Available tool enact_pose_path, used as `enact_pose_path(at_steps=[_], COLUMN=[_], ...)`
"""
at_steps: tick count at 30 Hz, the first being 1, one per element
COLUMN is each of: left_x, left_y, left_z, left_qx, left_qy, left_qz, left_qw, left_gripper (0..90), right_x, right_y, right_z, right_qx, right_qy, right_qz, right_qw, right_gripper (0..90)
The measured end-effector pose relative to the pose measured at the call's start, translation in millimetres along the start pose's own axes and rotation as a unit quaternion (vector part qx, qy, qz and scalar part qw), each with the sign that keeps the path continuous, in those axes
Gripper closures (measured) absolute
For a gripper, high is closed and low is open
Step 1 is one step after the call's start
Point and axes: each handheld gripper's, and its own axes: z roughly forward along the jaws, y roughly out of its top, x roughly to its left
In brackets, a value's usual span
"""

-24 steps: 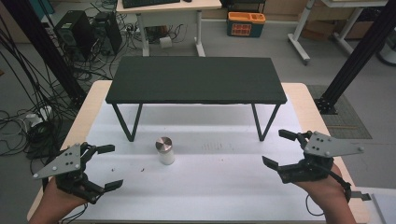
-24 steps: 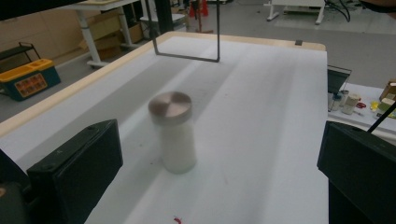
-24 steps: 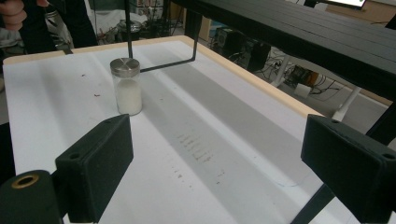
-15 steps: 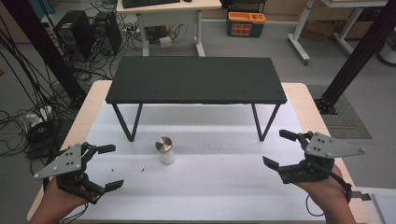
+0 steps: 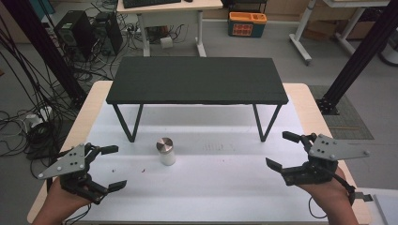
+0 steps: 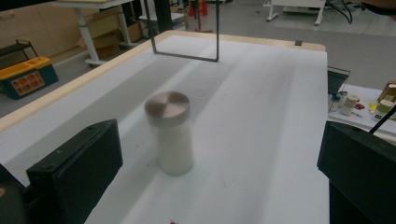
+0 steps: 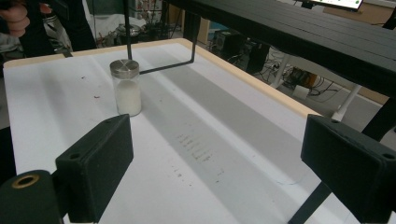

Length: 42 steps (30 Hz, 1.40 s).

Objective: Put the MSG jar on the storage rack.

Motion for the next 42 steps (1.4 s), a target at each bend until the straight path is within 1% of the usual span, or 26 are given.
enact_pose_path(at_steps=[4,5,7,8,9,11,12,13,14,15,17,18,19,20,21,23,24,25,26,29,34,35,36,37,38,42], left_x=[-0.2,0.7,0.9,1.3,1.3,2.7,3.9,3.9,4.9,4.9,7.5,7.5,9.3,10.2,10.2,13.7,13.7,16.8,16.8,19.5,22.1,23.4,23.4,24.2,24.2,26.3], left_y=[-2.8,-5.4,-6.7,-8.7,-8.7,-12.4,-14.7,-14.7,-16.2,-16.2,-18.4,-18.4,-21.6,-23.0,-23.0,-27.1,-27.1,-31.3,-31.3,-35.6,-36.4,-36.2,-36.2,-36.4,-36.4,-36.2], left_z=[7.1,11.6,15.2,20.9,20.9,30.2,38.0,38.0,46.2,46.2,55.8,55.8,63.0,66.2,66.2,74.2,74.2,80.3,80.3,89.1,103.3,110.6,110.6,116.6,116.6,126.2], left_qx=[-0.004,-0.009,-0.01,-0.01,-0.01,-0.012,-0.012,-0.012,-0.01,-0.01,-0.006,-0.006,-0.006,-0.008,-0.008,-0.01,-0.01,-0.015,-0.015,-0.018,-0.015,-0.014,-0.014,-0.014,-0.014,-0.009], left_qy=[0.001,-0.001,0.0,0.0,0.0,-0.002,-0.002,-0.002,-0.002,-0.002,-0.004,-0.004,-0.001,0.0,0.0,0.005,0.005,0.008,0.008,0.014,0.015,0.013,0.013,0.013,0.013,0.014], left_qz=[-0.002,-0.007,-0.007,-0.011,-0.011,-0.018,-0.022,-0.022,-0.024,-0.024,-0.028,-0.028,-0.034,-0.036,-0.036,-0.039,-0.039,-0.044,-0.044,-0.052,-0.057,-0.059,-0.059,-0.061,-0.061,-0.063], left_qw=[1.0,0.9999,0.9999,0.9999,0.9999,0.9998,0.9997,0.9997,0.9997,0.9997,0.9996,0.9996,0.9994,0.9993,0.9993,0.9992,0.9992,0.9989,0.9989,0.9984,0.9982,0.9981,0.9981,0.9979,0.9979,0.9978], left_gripper=[0.2,0.2,0.2,0.2,0.2,0.2,0.2,0.2,0.2,0.2,0.2,0.2,0.2,0.2,0.2,0.2,0.2,0.2,0.2,0.2,0.2,0.2,0.2,0.2,0.2,0.2], right_x=[0.2,0.3,0.5,0.3,0.3,0.3,0.1,0.1,-0.2,-0.2,-0.2,-0.2,-0.2,-0.1,-0.1,-0.2,-0.3,-0.4,-0.4,-0.4,0.2,0.4,0.8,1.0,1.0,2.3], right_y=[-1.7,-2.6,-3.7,-4.2,-4.5,-5.4,-6.4,-6.4,-7.6,-7.6,-9.6,-9.6,-11.8,-12.7,-12.7,-15.1,-15.8,-16.8,-16.8,-20.7,-24.6,-26.4,-27.5,-28.3,-28.3,-30.8], right_z=[-0.4,-0.6,-1.1,-1.4,-1.7,-2.3,-2.8,-2.8,-3.1,-3.1,-3.7,-3.7,-3.6,-3.6,-3.6,-2.9,-2.7,-2.6,-2.6,-4.3,-8.0,-10.0,-11.5,-12.6,-12.6,-16.4], right_qx=[-0.002,-0.002,-0.002,-0.003,-0.003,-0.004,-0.006,-0.006,-0.007,-0.007,-0.01,-0.01,-0.015,-0.016,-0.016,-0.018,-0.018,-0.019,-0.019,-0.022,-0.024,-0.025,-0.026,-0.027,-0.027,-0.028], right_qy=[0.0,0.001,0.001,0.002,0.002,0.002,0.003,0.003,0.004,0.004,0.005,0.005,0.007,0.008,0.008,0.01,0.011,0.011,0.011,0.009,0.006,0.005,0.003,0.003,0.003,0.0], right_qz=[0.001,0.002,0.002,0.003,0.002,0.003,0.004,0.004,0.003,0.003,0.005,0.005,0.006,0.006,0.006,0.007,0.008,0.009,0.009,0.012,0.015,0.016,0.017,0.017,0.017,0.018], right_qw=[1.0,1.0,1.0,1.0,1.0,1.0,1.0,1.0,1.0,1.0,0.9999,0.9999,0.9998,0.9998,0.9998,0.9998,0.9997,0.9997,0.9997,0.9996,0.9996,0.9995,0.9995,0.9995,0.9995,0.9995], right_gripper=[8.7,8.7,8.7,8.7,8.7,8.7,8.7,8.7,8.7,8.7,8.7,8.7,8.7,8.7,8.7,8.7,8.7,8.7,8.7,8.7,8.8,8.8,8.8,8.8,8.8,8.8])
